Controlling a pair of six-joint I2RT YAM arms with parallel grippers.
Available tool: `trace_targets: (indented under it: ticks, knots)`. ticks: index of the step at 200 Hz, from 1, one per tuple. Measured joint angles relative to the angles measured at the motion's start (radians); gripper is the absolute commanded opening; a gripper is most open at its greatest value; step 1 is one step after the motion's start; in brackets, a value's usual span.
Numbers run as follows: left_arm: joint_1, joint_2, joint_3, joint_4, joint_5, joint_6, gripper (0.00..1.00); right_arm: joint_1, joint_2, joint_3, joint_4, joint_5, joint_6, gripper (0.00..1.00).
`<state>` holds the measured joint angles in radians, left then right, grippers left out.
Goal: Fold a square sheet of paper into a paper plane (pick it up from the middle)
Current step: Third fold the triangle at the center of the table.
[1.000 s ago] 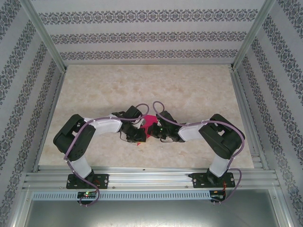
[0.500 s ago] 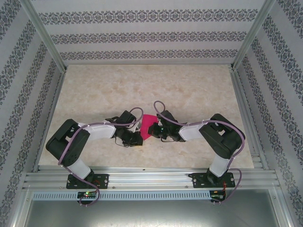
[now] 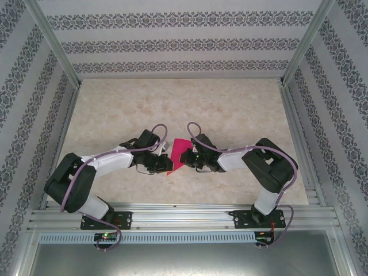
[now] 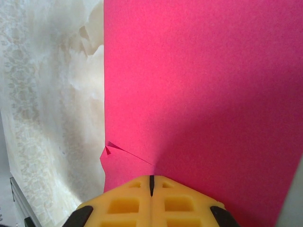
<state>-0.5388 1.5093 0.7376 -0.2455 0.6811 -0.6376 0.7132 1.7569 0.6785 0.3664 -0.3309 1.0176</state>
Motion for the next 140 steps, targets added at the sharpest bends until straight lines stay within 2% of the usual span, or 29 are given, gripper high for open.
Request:
trace_targets:
  ticks: [58,94,140]
  knots:
    - [0.013,0.158,-0.004,0.053,0.049,-0.011,0.17,0.0,0.0,0.0,0.0,0.0,0.0,0.04]
    - [0.018,0.135,-0.031,0.056,0.039,-0.01,0.17,0.0,0.0,0.0,0.0,0.0,0.0,0.04]
    - [0.018,0.015,-0.103,-0.002,-0.017,-0.018,0.18,0.0,0.001,0.001,-0.001,-0.003,-0.004,0.04]
